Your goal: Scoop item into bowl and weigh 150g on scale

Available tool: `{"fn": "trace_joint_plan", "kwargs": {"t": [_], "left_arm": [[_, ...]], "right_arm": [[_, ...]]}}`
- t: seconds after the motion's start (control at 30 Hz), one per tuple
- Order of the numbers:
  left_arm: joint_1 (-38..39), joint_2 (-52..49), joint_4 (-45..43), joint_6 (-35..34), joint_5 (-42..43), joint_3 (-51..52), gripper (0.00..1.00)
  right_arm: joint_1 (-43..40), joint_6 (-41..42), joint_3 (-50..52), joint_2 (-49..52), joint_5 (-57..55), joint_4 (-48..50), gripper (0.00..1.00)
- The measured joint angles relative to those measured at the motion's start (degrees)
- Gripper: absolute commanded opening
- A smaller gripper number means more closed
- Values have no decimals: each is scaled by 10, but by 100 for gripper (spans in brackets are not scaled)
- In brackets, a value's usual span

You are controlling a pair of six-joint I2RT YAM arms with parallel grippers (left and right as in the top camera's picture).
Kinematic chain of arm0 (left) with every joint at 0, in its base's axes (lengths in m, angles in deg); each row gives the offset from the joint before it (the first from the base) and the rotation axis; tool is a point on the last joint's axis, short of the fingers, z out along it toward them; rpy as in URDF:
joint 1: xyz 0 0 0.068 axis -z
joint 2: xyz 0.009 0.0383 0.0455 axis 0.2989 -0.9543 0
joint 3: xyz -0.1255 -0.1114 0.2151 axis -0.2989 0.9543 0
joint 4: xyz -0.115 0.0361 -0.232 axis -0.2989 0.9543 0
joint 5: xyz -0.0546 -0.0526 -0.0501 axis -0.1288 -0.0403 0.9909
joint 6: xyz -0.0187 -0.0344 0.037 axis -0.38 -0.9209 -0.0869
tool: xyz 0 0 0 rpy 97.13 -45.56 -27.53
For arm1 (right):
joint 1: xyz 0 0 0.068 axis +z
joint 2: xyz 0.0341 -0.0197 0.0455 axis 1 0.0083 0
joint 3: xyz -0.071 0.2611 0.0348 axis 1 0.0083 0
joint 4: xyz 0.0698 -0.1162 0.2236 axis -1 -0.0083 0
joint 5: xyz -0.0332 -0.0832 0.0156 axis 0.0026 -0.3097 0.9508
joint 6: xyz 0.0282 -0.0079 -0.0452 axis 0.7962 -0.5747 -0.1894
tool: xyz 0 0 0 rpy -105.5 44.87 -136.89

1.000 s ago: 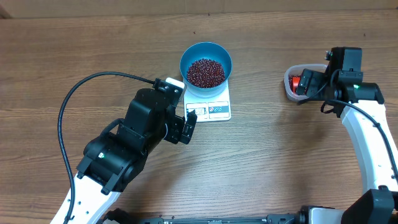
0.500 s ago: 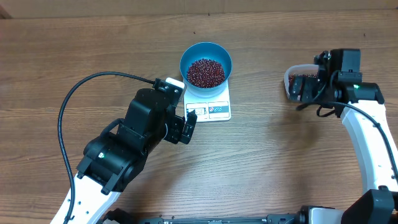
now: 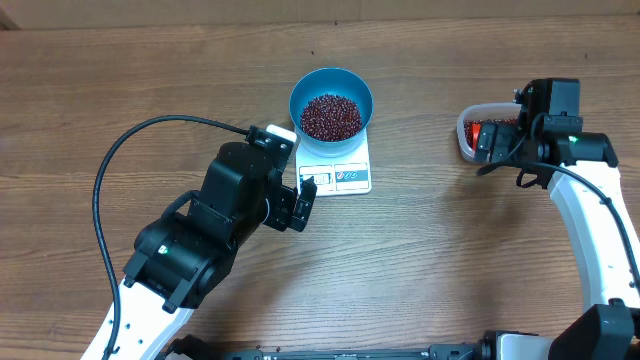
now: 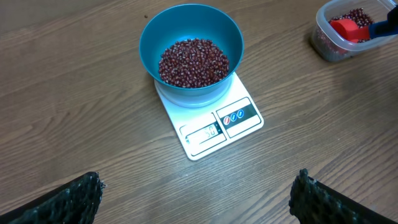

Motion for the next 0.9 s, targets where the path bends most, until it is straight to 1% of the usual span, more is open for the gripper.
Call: {"fn": "trace_joint_plan", "kwargs": {"t": [0.33, 0.53, 0.67, 0.9], "left_arm": [[0, 0, 0, 0, 0, 0, 100], [0, 0, 0, 0, 0, 0, 99], [0, 0, 0, 0, 0, 0, 100], [0, 0, 0, 0, 0, 0, 100]], "right_arm": [[-1, 19, 0, 0, -54, -14, 100], [-15, 29, 0, 0, -59, -15, 100], [-27, 28, 0, 0, -26, -12, 100], [-34, -4, 0, 0, 54, -4, 100]]}}
